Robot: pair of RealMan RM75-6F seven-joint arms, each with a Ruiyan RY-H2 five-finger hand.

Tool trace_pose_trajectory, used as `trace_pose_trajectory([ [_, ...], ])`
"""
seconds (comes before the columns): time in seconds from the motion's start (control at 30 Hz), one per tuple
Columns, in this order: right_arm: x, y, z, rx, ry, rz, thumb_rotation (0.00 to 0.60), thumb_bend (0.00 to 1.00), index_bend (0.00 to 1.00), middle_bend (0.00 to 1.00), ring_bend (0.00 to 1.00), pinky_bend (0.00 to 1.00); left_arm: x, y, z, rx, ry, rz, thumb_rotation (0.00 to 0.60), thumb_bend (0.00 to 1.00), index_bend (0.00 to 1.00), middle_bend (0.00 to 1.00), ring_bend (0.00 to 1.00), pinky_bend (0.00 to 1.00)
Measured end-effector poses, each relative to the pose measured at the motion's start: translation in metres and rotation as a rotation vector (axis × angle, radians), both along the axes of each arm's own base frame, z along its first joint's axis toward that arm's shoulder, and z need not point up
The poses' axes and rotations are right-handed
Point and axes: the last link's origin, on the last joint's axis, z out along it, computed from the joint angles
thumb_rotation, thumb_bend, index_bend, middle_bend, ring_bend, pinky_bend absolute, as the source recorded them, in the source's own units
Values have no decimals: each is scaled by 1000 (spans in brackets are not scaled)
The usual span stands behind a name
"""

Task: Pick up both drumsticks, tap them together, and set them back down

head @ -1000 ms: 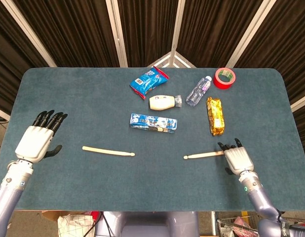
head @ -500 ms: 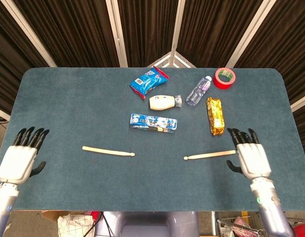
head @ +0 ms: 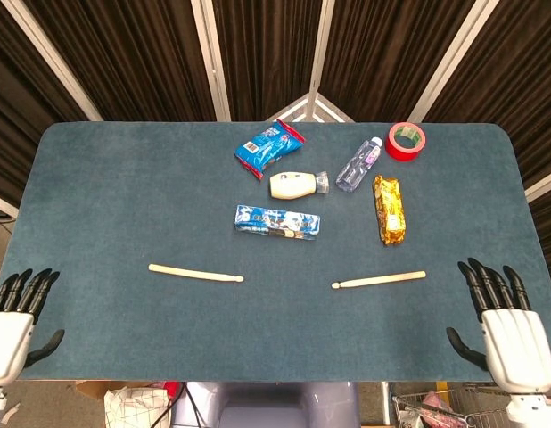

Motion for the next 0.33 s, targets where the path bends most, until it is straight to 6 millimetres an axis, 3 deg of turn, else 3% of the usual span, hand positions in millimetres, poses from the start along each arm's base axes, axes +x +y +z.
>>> trace_pose_trajectory([
  [0.17,0,8,5,-21,-5,8,600,289,47,83,119,36,1,-5,0,-1,-9,-36,600,385,96,69,0,0],
  [0.33,-13,2,-4,-21,37,6,600,289,47,82,119,17,0,-10,3,9,-22,-52,600,385,96,70,0,0],
])
